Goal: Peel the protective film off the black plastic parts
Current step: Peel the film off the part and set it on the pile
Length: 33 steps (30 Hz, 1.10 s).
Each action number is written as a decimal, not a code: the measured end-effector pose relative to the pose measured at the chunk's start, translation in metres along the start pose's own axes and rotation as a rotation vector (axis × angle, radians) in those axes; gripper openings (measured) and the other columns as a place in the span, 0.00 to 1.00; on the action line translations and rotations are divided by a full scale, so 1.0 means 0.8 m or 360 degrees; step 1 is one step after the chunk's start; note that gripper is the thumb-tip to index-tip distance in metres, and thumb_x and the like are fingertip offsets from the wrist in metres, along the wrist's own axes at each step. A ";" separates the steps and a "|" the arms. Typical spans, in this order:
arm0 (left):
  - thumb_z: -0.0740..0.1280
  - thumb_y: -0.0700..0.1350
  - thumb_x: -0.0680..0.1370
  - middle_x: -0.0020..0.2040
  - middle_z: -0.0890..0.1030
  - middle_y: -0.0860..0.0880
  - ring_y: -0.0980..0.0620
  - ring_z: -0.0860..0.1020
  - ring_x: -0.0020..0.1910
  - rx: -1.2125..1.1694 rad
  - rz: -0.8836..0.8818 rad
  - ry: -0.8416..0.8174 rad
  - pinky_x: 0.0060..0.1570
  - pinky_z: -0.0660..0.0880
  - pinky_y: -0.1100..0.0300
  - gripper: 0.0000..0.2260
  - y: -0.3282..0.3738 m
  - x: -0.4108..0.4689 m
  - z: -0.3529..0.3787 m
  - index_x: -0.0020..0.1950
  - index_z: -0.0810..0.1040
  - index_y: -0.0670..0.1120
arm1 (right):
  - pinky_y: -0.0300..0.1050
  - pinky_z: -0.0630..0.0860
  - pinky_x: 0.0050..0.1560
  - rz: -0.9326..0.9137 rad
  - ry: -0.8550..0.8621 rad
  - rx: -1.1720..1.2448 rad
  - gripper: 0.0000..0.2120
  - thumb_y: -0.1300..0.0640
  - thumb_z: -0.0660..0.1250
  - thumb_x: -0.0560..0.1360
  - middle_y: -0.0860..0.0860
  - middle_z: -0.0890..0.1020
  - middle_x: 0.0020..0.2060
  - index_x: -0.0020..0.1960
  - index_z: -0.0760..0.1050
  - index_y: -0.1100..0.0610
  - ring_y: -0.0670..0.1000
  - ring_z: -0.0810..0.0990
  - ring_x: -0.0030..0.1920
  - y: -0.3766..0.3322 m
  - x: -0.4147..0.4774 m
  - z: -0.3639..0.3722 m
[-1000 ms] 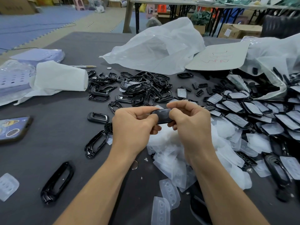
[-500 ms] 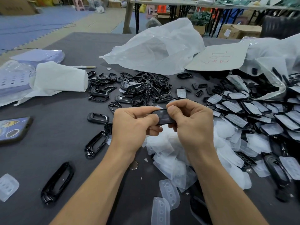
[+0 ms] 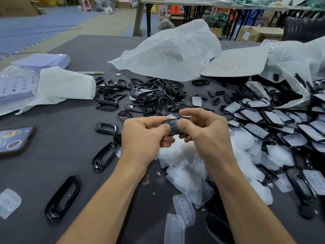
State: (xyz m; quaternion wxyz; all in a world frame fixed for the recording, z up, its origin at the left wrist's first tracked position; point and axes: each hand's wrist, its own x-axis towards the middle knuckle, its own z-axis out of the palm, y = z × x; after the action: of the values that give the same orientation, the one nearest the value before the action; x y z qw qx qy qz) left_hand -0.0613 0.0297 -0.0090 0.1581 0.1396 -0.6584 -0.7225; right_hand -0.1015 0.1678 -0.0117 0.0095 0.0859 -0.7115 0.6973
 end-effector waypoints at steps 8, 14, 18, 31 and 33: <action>0.72 0.28 0.75 0.35 0.86 0.41 0.49 0.83 0.27 -0.0063 -0.0047 -0.0037 0.28 0.78 0.63 0.16 0.002 -0.001 -0.003 0.39 0.89 0.48 | 0.41 0.78 0.31 0.0079 -0.0019 0.0196 0.14 0.76 0.69 0.74 0.55 0.85 0.32 0.44 0.85 0.58 0.51 0.79 0.29 -0.001 0.003 0.004; 0.72 0.29 0.74 0.34 0.86 0.43 0.49 0.83 0.27 -0.0052 -0.0044 -0.0041 0.28 0.78 0.63 0.17 0.003 -0.002 -0.002 0.37 0.89 0.50 | 0.40 0.77 0.29 0.0135 -0.0024 0.0304 0.15 0.77 0.66 0.75 0.54 0.84 0.31 0.43 0.84 0.60 0.52 0.79 0.27 -0.004 0.003 0.004; 0.72 0.29 0.75 0.34 0.86 0.43 0.50 0.83 0.27 -0.0065 -0.0061 -0.0037 0.28 0.78 0.63 0.17 0.002 -0.001 -0.004 0.37 0.89 0.50 | 0.40 0.78 0.30 0.0215 -0.0075 0.0315 0.16 0.77 0.65 0.75 0.55 0.85 0.33 0.44 0.85 0.60 0.54 0.79 0.29 -0.006 0.003 0.001; 0.71 0.29 0.76 0.35 0.86 0.44 0.50 0.83 0.28 -0.0056 -0.0047 -0.0098 0.30 0.79 0.63 0.18 -0.001 0.002 -0.005 0.38 0.89 0.52 | 0.39 0.75 0.29 0.0179 0.0084 0.0165 0.08 0.63 0.71 0.77 0.54 0.85 0.33 0.42 0.86 0.57 0.51 0.79 0.28 -0.009 0.003 -0.001; 0.71 0.29 0.76 0.35 0.86 0.43 0.49 0.83 0.29 -0.0030 -0.0019 -0.0121 0.30 0.79 0.62 0.18 -0.002 0.001 -0.005 0.39 0.89 0.51 | 0.39 0.74 0.29 0.0085 0.0056 0.0064 0.08 0.64 0.74 0.75 0.52 0.84 0.30 0.39 0.85 0.55 0.49 0.78 0.27 -0.007 0.002 0.002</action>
State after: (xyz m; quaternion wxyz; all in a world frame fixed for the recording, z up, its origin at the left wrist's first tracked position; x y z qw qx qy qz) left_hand -0.0604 0.0256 -0.0107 0.1301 0.1144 -0.6562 -0.7344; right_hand -0.1020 0.1663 -0.0059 0.0016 0.0547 -0.6992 0.7128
